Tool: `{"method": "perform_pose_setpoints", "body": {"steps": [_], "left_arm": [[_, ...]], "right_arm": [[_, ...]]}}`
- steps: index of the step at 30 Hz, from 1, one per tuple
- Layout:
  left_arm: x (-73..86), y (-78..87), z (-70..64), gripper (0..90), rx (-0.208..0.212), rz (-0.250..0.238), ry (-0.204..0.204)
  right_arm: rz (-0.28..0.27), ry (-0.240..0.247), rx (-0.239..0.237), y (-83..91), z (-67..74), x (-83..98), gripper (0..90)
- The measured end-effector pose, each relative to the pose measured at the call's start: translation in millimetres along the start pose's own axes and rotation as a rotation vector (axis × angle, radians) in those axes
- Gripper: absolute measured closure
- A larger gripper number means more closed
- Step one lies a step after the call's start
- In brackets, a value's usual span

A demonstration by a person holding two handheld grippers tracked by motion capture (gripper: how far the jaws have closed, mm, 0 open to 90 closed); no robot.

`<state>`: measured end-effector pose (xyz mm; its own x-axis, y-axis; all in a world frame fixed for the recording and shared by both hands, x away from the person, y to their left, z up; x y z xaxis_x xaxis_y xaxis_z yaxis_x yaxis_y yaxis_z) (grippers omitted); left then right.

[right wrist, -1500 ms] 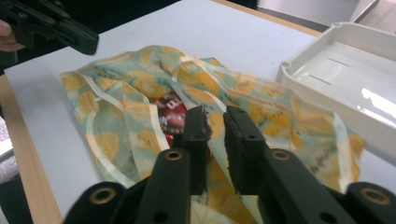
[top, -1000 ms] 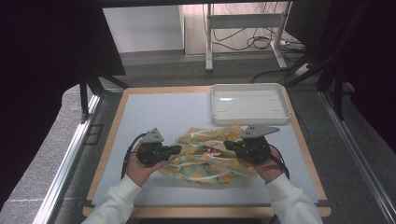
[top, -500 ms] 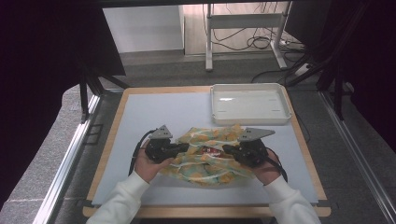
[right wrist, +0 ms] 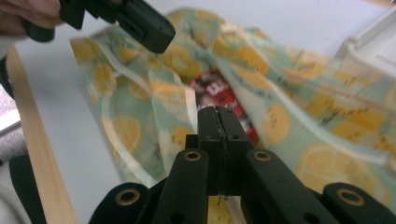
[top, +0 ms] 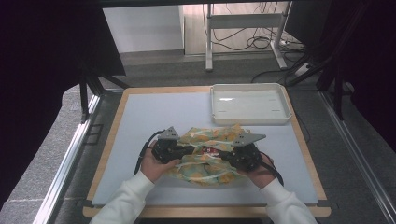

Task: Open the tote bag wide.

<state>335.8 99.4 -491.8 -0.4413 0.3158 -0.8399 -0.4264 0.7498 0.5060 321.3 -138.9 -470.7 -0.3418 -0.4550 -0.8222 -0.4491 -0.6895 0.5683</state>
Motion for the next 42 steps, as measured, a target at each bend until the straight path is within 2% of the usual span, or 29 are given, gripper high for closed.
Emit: {"method": "perform_pose_setpoints", "body": {"steps": [9,23,34,42], "left_arm": [[4.9,-17.1,4.1,90.0,0.001,0.046,0.008],[8.0,-31.9,14.1,90.0,-0.005,0.074,0.019],[6.2,-38.9,17.1,90.0,-0.003,0.089,0.009],[5.6,-40.2,17.9,90.0,-0.01,0.084,0.019]], "right_arm": [[0.068,-0.006,0.005,-12.1,2.8,16.5,88.9],[0.109,-0.052,0.039,-11.3,-4.1,36.2,89.0],[0.136,-0.052,0.018,-12.7,-0.7,47.0,89.0],[0.149,-0.048,0.002,-15.5,1.6,49.9,89.0]]}}
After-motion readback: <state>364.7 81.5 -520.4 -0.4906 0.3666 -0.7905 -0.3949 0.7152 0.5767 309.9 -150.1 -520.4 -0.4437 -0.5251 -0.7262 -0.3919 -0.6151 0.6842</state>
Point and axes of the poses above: each handheld gripper's, and its own axes: y roughly backward along the jaws, x roughly out of its underside, z roughly to its left, the point moved 3 cm from there along -y, roughly forward along the jaws, and after that the axes turned 6 degrees about -z, right-handed, at the moved point
